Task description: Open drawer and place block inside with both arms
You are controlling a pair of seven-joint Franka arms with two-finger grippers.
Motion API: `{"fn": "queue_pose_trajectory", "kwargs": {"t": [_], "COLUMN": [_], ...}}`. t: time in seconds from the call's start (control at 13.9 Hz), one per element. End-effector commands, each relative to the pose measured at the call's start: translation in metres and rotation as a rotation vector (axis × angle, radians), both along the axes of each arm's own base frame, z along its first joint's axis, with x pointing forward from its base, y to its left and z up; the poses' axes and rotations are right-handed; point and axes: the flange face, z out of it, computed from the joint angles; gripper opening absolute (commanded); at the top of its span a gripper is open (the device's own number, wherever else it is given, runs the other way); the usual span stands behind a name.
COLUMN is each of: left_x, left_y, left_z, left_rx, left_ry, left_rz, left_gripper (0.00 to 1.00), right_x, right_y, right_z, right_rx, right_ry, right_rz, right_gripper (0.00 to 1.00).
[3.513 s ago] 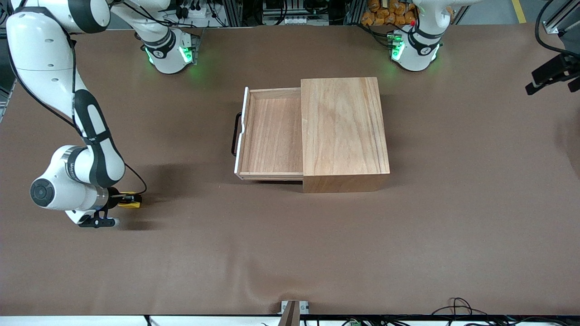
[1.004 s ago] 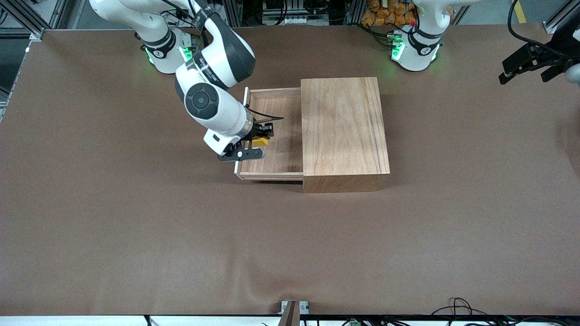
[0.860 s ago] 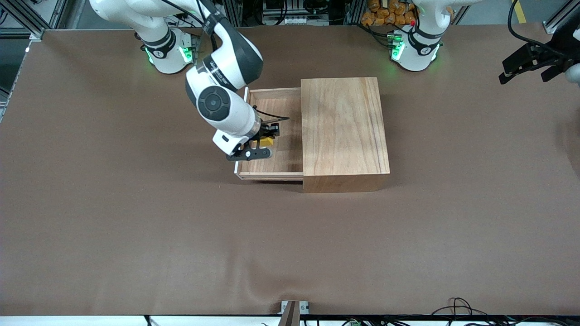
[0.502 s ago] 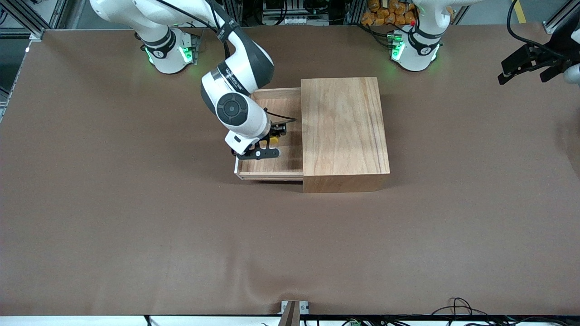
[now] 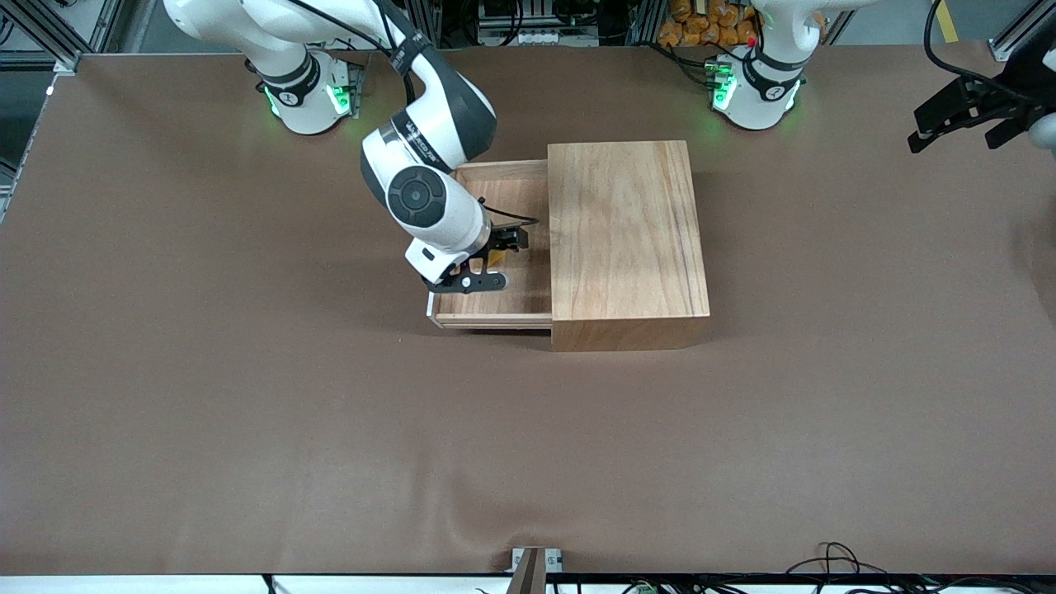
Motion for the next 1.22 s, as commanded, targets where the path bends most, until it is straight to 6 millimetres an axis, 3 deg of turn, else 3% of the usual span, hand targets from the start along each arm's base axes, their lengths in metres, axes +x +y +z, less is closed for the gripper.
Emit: {"fn": "queue_pose_trajectory", "kwargs": {"t": [0.0,0.22,0.29,0.5,0.65,0.79,0.93,1.15], "left_x": [-0.002,0.005,0.01,0.017,0.017,0.015,0.01,0.009], "left_y": [0.003,0.004,0.005,0.005,0.003,0.001,0.0,-0.003], "left_z": [0.005,0.003,-0.001,-0.008,-0.008,-0.007,-0.003,-0.005], "left_rx": [0.001,0.008,0.007,0.013,0.013,0.014,0.014,0.015], "left_ry": [-0.011,-0.025,-0.027,-0.026,-0.026,-0.023,-0.024,-0.012], "left_rz": [-0.005,-0.005,-0.005,-0.008,-0.011,-0.017,-0.021,-0.026], "left_gripper": [1.0,1.0,1.0,1.0,1.0,1.0,1.0,1.0], "right_x": [0.021,0.059,0.064,0.092,0.104,0.114,0.116,0.101], "right_y": [-0.028,-0.08,-0.091,-0.149,-0.19,-0.243,-0.293,-0.332], "right_z": [0.039,0.088,0.095,0.104,0.119,0.129,0.145,0.187], "right_rx": [0.033,0.025,0.012,0.001,-0.117,-0.141,-0.109,-0.109], "right_ry": [-0.011,0.04,0.048,0.025,-0.062,-0.056,-0.063,-0.113], "right_rz": [-0.057,-0.113,-0.116,-0.193,-0.2,-0.21,-0.102,-0.111], "right_gripper": [1.0,1.0,1.0,1.0,1.0,1.0,1.0,1.0]}}
